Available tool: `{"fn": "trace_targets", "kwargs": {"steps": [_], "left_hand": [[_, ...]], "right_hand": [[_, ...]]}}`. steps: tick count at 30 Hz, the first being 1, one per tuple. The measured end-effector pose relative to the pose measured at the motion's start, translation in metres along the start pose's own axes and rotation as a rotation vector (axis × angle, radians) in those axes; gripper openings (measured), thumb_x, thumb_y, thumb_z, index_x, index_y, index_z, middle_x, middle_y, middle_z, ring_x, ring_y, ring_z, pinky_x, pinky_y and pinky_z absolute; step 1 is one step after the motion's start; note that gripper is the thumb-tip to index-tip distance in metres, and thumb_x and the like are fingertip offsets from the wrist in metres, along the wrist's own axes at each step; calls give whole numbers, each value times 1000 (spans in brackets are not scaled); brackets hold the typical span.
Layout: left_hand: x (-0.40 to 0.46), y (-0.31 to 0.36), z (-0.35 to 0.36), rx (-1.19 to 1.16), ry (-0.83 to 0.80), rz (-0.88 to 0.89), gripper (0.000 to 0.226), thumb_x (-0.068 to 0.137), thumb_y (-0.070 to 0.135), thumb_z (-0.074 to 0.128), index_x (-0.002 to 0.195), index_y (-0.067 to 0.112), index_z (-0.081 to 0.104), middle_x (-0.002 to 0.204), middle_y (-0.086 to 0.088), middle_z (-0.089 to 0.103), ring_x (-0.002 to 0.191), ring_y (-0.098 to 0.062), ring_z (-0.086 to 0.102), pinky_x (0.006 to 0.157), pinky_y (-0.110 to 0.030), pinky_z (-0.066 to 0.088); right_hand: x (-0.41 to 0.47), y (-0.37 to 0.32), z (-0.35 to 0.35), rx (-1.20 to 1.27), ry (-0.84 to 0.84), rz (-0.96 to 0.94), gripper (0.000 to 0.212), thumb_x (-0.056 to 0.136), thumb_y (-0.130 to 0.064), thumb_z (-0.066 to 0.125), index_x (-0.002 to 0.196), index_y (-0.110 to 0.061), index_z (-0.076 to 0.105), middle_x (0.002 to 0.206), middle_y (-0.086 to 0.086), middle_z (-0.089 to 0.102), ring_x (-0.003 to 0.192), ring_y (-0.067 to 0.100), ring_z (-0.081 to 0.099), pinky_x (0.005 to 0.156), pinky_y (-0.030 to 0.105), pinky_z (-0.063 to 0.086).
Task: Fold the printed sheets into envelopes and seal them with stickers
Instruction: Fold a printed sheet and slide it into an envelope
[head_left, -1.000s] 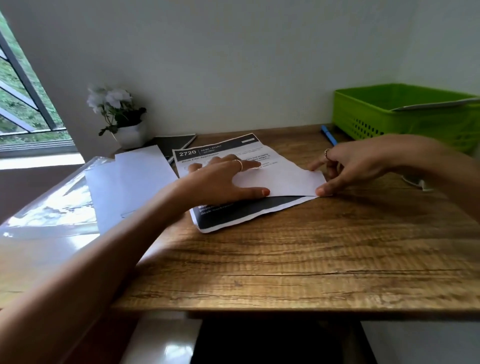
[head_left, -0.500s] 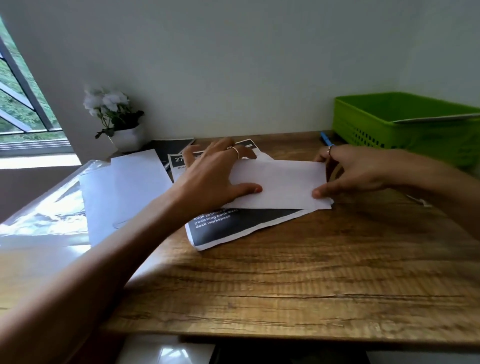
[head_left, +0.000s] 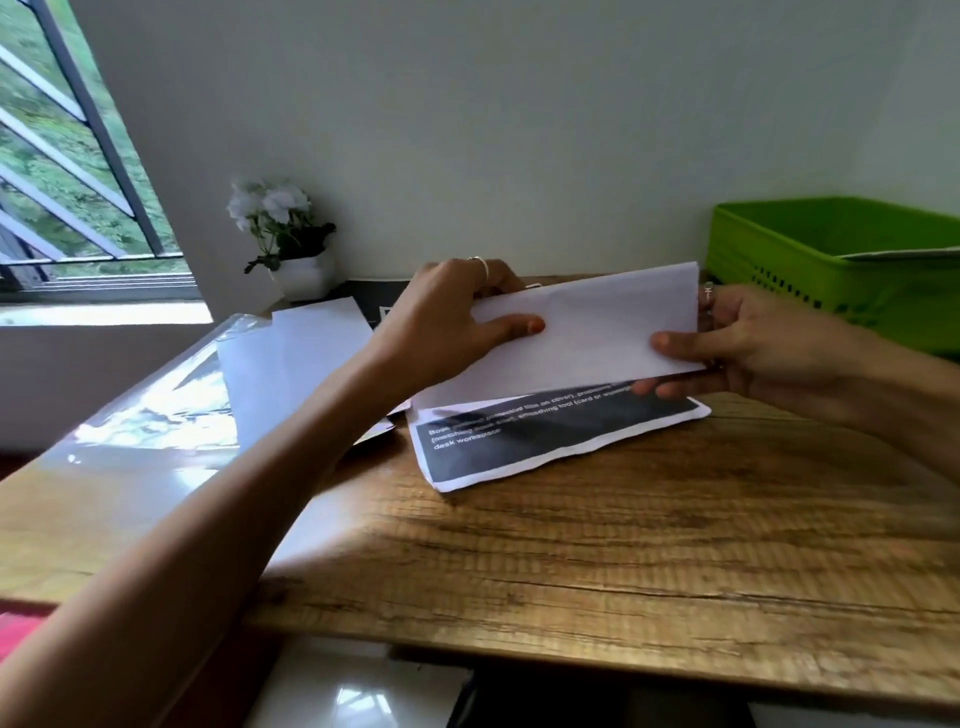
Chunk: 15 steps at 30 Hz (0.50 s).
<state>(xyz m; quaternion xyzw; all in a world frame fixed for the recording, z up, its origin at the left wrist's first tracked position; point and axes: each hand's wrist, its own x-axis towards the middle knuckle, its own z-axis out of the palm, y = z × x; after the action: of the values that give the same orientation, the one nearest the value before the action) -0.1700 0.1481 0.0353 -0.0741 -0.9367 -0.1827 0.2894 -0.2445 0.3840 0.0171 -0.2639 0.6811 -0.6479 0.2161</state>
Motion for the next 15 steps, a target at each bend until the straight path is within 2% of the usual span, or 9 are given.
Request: {"fn": "trace_targets", "kwargs": {"steps": [3, 5, 7, 9, 11, 13, 15], "left_hand": [[-2, -5, -23, 66, -2, 37, 45, 79, 46, 68, 118, 27, 57, 113, 8, 62, 98, -9, 57, 86, -24, 46], [-7, -13, -47, 139, -22, 4, 55, 80, 51, 63, 129, 30, 47, 123, 6, 57, 105, -11, 55, 86, -24, 42], [-16, -26, -69, 200, -99, -45, 59, 80, 49, 62, 132, 28, 45, 124, 3, 58, 102, -12, 57, 85, -24, 40], [-29, -39, -81, 267, -250, -104, 58, 79, 47, 61, 131, 24, 48, 122, -1, 62, 101, -13, 60, 87, -23, 41], [-44, -53, -83, 350, -400, -155, 56, 80, 48, 59, 130, 23, 51, 125, -1, 61, 108, -13, 59, 93, -22, 40], [-59, -65, -79, 446, -505, -198, 65, 77, 67, 49, 131, 30, 50, 132, 4, 57, 113, -14, 57, 100, -26, 40], [-69, -74, -74, 494, -561, -227, 68, 76, 72, 43, 133, 35, 47, 133, 7, 55, 106, -14, 57, 89, -20, 39]], "right_hand": [[-2, -1, 4, 33, 5, -35, 24, 81, 0, 55, 102, -10, 61, 85, 5, 75, 68, 25, 72, 52, 20, 56], [-1, 0, 5, 42, 23, -37, 22, 82, 0, 54, 99, -11, 61, 90, 7, 73, 68, 25, 73, 52, 19, 56], [-1, 2, 6, 49, 39, -31, 21, 83, 0, 54, 99, -11, 61, 96, 9, 70, 69, 25, 73, 52, 19, 56], [0, 5, 6, 48, 53, -16, 22, 84, 1, 54, 102, -9, 62, 100, 9, 69, 72, 26, 73, 52, 18, 55], [0, 7, 7, 62, 69, -11, 28, 81, -2, 59, 108, -6, 61, 98, 10, 71, 73, 28, 73, 51, 18, 55], [0, 9, 10, 62, 59, -22, 55, 59, -18, 82, 108, -5, 61, 90, 8, 74, 73, 29, 73, 51, 18, 55], [1, 12, 12, 36, 66, -33, 86, 26, -31, 92, 103, -8, 63, 88, 5, 75, 73, 30, 73, 52, 19, 55]]}}
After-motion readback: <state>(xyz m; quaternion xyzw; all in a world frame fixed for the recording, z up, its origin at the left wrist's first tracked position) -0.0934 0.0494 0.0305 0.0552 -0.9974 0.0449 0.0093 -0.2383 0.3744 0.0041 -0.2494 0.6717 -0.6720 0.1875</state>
